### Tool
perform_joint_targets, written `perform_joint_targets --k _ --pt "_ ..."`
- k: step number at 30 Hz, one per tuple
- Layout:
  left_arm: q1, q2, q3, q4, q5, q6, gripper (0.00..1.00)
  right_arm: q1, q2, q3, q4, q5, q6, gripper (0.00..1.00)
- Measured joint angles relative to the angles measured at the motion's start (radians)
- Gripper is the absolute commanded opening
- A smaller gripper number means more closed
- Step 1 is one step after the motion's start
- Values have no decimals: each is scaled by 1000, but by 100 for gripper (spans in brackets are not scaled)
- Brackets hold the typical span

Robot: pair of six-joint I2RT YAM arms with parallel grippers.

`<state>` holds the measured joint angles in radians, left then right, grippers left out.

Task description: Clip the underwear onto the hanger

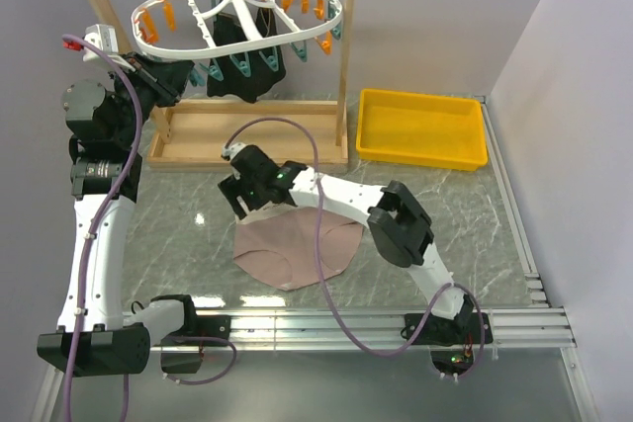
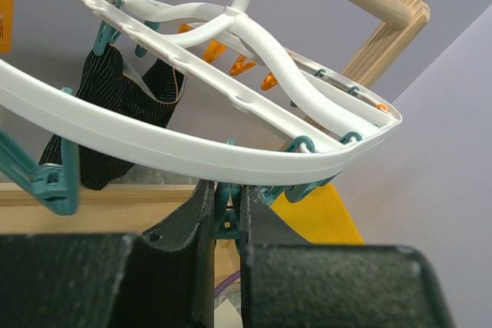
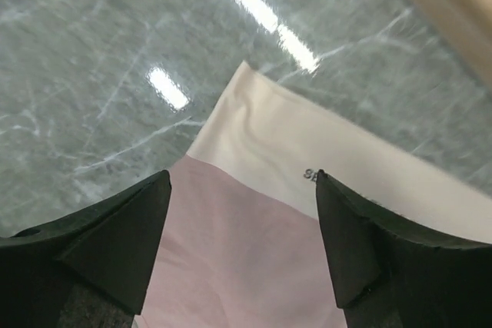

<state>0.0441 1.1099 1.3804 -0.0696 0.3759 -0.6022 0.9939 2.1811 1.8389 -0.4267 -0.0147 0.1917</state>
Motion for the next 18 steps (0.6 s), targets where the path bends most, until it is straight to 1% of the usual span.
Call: perform_joint_targets --k 8,18 --pt "0 -1 0 -2 0 8 0 77 101 72 -76 129 85 89" --pt "0 -14 0 -4 1 16 0 90 185 136 -73 249 114 90"
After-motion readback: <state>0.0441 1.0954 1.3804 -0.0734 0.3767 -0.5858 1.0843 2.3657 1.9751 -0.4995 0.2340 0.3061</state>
